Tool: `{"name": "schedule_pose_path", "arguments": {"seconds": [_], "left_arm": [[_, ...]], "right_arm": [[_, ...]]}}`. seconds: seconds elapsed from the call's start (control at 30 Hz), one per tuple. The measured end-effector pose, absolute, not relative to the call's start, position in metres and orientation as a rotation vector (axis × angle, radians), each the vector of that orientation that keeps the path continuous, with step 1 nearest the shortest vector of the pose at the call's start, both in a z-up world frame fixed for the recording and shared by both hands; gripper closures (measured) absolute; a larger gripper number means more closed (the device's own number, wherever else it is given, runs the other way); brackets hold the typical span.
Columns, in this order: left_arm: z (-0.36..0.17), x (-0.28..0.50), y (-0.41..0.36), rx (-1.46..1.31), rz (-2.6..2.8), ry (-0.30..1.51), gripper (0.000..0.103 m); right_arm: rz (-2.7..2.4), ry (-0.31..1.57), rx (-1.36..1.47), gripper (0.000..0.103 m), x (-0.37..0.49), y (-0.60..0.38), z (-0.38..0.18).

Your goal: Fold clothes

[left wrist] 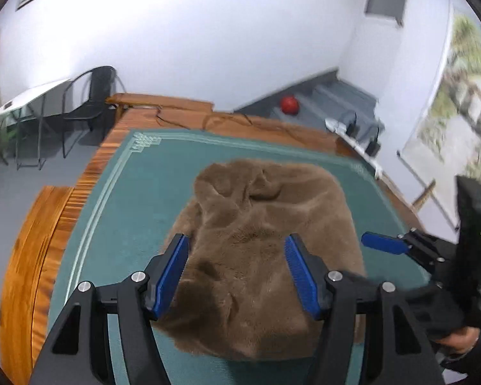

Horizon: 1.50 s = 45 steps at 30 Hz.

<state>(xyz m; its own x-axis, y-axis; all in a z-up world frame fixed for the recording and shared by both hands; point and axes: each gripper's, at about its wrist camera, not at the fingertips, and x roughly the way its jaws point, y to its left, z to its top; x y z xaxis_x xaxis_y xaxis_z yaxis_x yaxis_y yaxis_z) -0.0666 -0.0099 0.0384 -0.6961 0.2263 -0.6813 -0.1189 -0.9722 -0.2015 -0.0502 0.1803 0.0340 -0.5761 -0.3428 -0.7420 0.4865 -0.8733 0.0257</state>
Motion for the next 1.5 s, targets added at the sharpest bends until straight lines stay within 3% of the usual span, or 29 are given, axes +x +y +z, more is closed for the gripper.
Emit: {"name": "schedule_pose_path", "arguments": {"seconds": [0.17, 0.5, 0.67, 0.83, 1.07, 1.5], "left_arm": [[-0.004, -0.09, -0.002, -1.307, 2.712, -0.082, 0.036], [-0.045, -0.094, -0.014, -1.379, 2.662, -0.094, 0.028], [-0.036, -0.095, -0.019, -1.404, 2.628, -0.141, 0.026], [-0.001, -0.099, -0.012, -1.34, 2.649, -0.065, 0.025], [0.032, -0.143, -0.004, -1.268, 2.595, -0.089, 0.025], [-0.019, -0.228, 0.009, -1.53, 2.527, 0.135, 0.025]], "right_arm": [[-2.369, 0.346, 1.088, 0.03, -0.039, 0.169, 0.014], [-2.377, 0.312, 1.153, 0.028, -0.04, 0.174, -0.028], [-2.368, 0.293, 1.133, 0.028, -0.041, 0.178, -0.036], [-2.372, 0.273, 1.142, 0.027, -0.042, 0.18, -0.033], [-2.378, 0.232, 1.148, 0.027, -0.039, 0.184, -0.032], [-2.407, 0.179, 1.122, 0.027, -0.03, 0.189, -0.033]]}}
